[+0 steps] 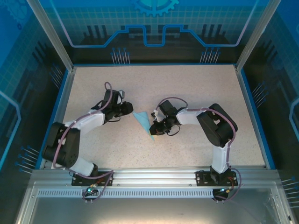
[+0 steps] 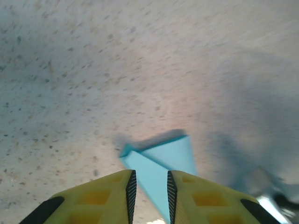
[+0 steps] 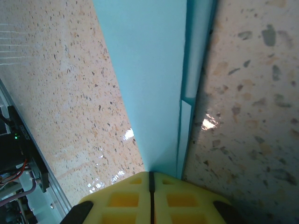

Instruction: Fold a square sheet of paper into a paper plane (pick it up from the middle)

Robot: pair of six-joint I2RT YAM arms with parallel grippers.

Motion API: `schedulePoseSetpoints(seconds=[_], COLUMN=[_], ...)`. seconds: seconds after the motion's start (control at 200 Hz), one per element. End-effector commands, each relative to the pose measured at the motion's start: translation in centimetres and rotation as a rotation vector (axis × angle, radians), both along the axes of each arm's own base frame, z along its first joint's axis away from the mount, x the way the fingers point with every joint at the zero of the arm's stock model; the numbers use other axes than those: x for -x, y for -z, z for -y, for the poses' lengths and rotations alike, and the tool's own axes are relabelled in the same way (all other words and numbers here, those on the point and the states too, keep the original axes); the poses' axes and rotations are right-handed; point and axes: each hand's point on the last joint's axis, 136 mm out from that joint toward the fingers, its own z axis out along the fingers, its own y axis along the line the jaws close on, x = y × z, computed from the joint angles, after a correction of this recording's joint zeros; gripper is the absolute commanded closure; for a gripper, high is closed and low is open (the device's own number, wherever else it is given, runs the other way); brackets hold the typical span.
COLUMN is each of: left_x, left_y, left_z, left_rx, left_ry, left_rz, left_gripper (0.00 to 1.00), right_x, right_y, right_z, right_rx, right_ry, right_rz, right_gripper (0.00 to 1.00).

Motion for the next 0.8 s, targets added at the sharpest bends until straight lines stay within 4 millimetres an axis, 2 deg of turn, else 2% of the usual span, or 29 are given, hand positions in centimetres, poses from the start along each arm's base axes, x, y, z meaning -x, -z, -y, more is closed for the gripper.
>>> schedulePoseSetpoints(seconds=[0.0,0.17,0.32,0.545,0.795], left_x=[1.8,4.5,6.9,7.8,8.0], left_y=[-0.9,-0.8,1.2,3.9,5.8], left_z=[1.7,5.5,8.4,9.7,11.5], left_rx=[0.107,0.197,0.213,0.228,0.220], left_ry=[0.042,0.146,0.216,0.217,0.247], left_rz=[0.003,-0.003,-0.064,-0.145,-0.194], left_gripper=[0.70,0.74,0.82,0.88,0.94], right_x=[2.5,2.5,2.5,2.6,2.7], right_y=[3.8,3.9,3.9,4.1,4.2], right_z=[3.7,3.7,3.7,3.9,4.1], right_rx=[0.188,0.190,0.188,0.198,0.209], right_ry=[0.033,0.036,0.036,0.035,0.035], right_rz=[-0.111,-0.119,-0.119,-0.117,-0.115], right_gripper=[0.93,0.93,0.93,0.95,0.98])
